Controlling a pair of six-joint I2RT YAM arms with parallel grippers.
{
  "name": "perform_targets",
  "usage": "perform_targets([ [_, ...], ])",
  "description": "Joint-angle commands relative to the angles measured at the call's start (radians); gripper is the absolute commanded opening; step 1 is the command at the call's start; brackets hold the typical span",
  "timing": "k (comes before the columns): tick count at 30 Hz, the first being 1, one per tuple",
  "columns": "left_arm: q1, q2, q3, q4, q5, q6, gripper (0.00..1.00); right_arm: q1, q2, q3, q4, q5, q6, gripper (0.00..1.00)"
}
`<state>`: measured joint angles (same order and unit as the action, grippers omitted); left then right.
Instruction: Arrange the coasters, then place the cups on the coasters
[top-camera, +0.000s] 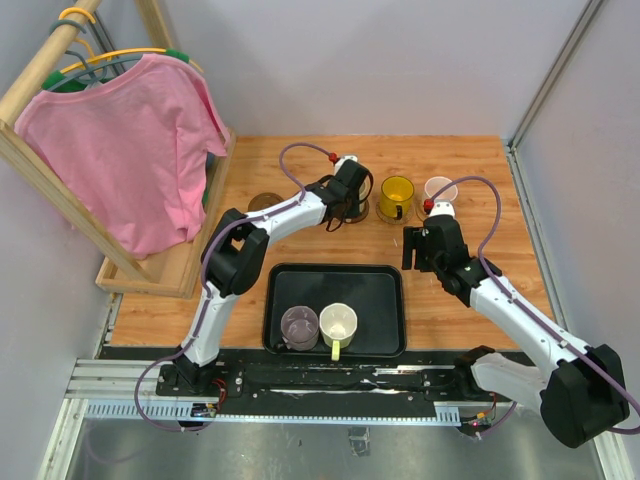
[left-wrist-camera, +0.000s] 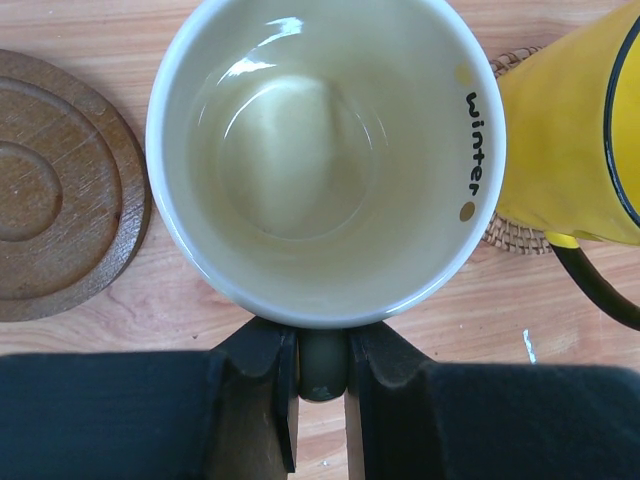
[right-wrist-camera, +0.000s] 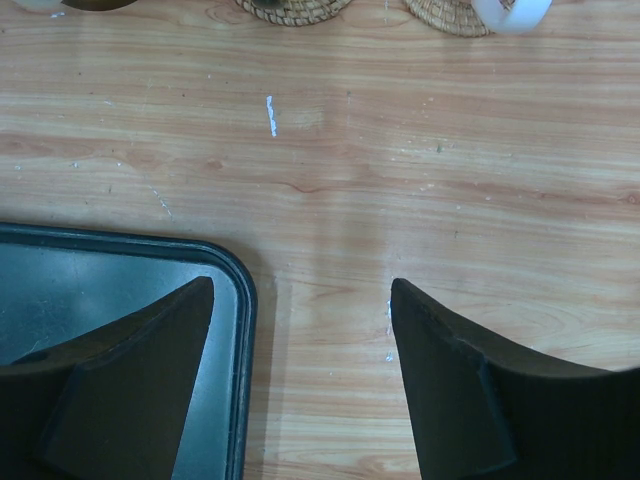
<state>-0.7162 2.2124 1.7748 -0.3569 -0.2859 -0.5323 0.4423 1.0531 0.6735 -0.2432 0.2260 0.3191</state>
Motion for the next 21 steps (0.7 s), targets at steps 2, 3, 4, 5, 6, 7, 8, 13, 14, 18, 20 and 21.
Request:
perform_targets([
  [2, -0.008, -0.012, 0.036, 0.081, -0.002, -0.005, 0.00, 0.009, -0.002, -0.011, 0.012, -0.010, 0.015, 0.73],
  [3, -0.008, -0.015, 0.034, 0.081, -0.004, -0.005, 0.01, 0.009, -0.001, -0.011, 0.014, -0.013, 0.015, 0.73],
  [4, -0.008, -0.016, 0.031, 0.081, -0.003, -0.003, 0.03, 0.009, 0.000, -0.011, 0.016, -0.016, 0.015, 0.73],
  [5, -0.008, -0.017, 0.029, 0.081, -0.001, -0.002, 0.06, 0.009, 0.000, -0.011, 0.018, -0.018, 0.016, 0.73],
  [6, -0.008, -0.017, 0.028, 0.080, 0.002, 0.000, 0.09, 0.009, 0.001, -0.011, 0.018, -0.022, 0.016, 0.73],
  [7, -0.008, -0.019, 0.027, 0.077, 0.006, 0.000, 0.13, 0.009, 0.002, -0.011, 0.019, -0.025, 0.016, 0.73],
  [8, -0.008, -0.020, 0.025, 0.075, 0.008, 0.001, 0.19, 0.009, 0.001, -0.011, 0.020, -0.026, 0.016, 0.73],
  [13, -0.008, -0.040, 0.001, 0.070, 0.003, 0.008, 0.43, 0.009, -0.005, -0.013, 0.018, -0.027, 0.016, 0.73],
  [14, -0.008, -0.046, -0.005, 0.071, 0.001, 0.008, 0.46, 0.009, -0.007, -0.012, 0.019, -0.028, 0.017, 0.73],
  [18, -0.008, -0.067, -0.026, 0.070, -0.011, 0.012, 0.58, 0.009, -0.011, -0.014, 0.019, -0.032, 0.022, 0.73],
  [20, -0.008, -0.079, -0.038, 0.070, -0.013, 0.014, 0.62, 0.009, -0.012, -0.013, 0.020, -0.038, 0.024, 0.73],
  [21, -0.008, -0.085, -0.044, 0.070, -0.015, 0.016, 0.63, 0.009, -0.013, -0.014, 0.019, -0.040, 0.026, 0.73],
])
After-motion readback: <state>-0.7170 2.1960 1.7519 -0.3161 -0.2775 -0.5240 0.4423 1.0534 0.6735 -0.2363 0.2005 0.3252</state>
